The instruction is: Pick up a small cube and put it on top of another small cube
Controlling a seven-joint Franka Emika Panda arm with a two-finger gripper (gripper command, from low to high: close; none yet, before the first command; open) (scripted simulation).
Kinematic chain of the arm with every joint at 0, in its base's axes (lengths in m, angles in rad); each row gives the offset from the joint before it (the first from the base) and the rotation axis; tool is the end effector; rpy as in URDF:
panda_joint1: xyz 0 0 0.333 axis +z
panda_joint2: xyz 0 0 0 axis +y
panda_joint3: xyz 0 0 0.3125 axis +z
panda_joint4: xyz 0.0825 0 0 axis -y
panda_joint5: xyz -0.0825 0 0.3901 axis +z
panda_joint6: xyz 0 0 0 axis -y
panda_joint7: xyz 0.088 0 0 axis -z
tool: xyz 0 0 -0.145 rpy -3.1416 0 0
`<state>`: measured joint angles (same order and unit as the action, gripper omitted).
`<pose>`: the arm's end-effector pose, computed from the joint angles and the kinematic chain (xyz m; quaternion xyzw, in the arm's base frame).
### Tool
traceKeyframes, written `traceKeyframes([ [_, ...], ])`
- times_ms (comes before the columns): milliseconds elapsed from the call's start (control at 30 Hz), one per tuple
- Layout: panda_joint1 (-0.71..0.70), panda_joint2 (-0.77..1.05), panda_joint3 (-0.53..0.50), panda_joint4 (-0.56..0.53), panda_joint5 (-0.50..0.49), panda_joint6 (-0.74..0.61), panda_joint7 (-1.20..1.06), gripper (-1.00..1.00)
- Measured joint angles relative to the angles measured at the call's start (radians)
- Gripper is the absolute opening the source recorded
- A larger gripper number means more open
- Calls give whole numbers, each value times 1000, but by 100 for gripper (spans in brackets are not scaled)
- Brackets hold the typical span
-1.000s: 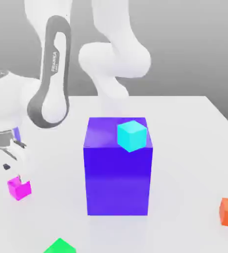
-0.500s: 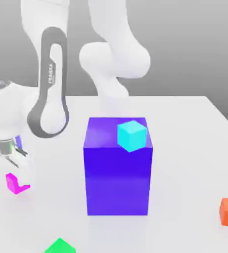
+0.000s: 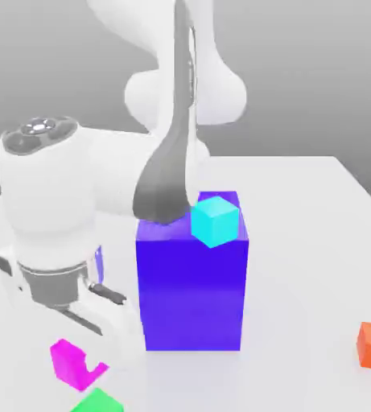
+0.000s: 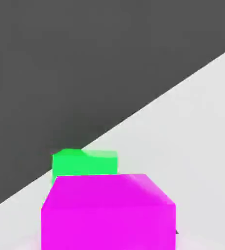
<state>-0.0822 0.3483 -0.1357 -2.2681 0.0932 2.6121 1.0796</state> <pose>0.5255 -0.1204 0.1588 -0.7744 0.6326 0.0000 0.0005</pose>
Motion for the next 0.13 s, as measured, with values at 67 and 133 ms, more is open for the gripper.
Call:
traceKeyframes([
  [67,-7,54,14,6,11,48,-5,100],
  [133,-7,54,14,6,11,48,-5,100],
])
